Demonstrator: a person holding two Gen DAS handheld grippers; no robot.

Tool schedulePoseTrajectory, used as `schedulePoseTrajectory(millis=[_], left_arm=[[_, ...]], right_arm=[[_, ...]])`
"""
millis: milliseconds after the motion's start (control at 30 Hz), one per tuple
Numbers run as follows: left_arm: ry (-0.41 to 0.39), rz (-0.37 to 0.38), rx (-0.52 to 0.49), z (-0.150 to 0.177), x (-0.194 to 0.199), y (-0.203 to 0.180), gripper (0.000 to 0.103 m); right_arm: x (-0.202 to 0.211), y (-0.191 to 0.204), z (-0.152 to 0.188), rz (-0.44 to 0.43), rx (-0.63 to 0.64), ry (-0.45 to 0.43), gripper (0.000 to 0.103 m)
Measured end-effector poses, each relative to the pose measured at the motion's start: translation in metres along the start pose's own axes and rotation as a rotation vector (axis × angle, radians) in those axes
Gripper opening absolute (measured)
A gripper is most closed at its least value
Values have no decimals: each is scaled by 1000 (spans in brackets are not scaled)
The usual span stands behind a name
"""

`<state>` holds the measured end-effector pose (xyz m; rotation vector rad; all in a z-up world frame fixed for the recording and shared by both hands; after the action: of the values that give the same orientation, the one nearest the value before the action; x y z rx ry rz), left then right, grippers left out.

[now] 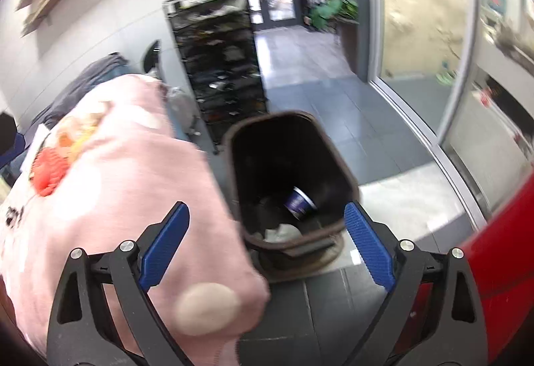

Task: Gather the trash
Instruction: 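Grasp the orange foam net with the right gripper while the left grasps the plastic bag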

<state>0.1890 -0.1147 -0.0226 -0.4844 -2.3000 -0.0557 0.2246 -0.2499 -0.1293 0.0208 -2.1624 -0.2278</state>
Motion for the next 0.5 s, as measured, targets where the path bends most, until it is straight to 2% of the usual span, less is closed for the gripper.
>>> schedulePoseTrajectory(millis=[200, 500], left_arm=[[-53, -98, 90, 22, 34, 52, 97], [-74, -307, 307, 67, 76, 170, 97]], right_arm=[[10, 63, -9, -82, 125, -8, 94], [12, 171, -1, -226, 331, 31, 94]])
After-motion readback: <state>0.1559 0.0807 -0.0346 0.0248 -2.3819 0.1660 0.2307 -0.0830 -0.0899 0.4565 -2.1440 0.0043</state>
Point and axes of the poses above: each gripper's, at about its wrist camera, not at the fingertips, and x roughly against the way its jaws point, y to its left, z to its underside, the point moved 8 cm from there along -x, roughly the way its jaws point, and after that the axes turned 12 degrees about y, right-handed, at the moved point
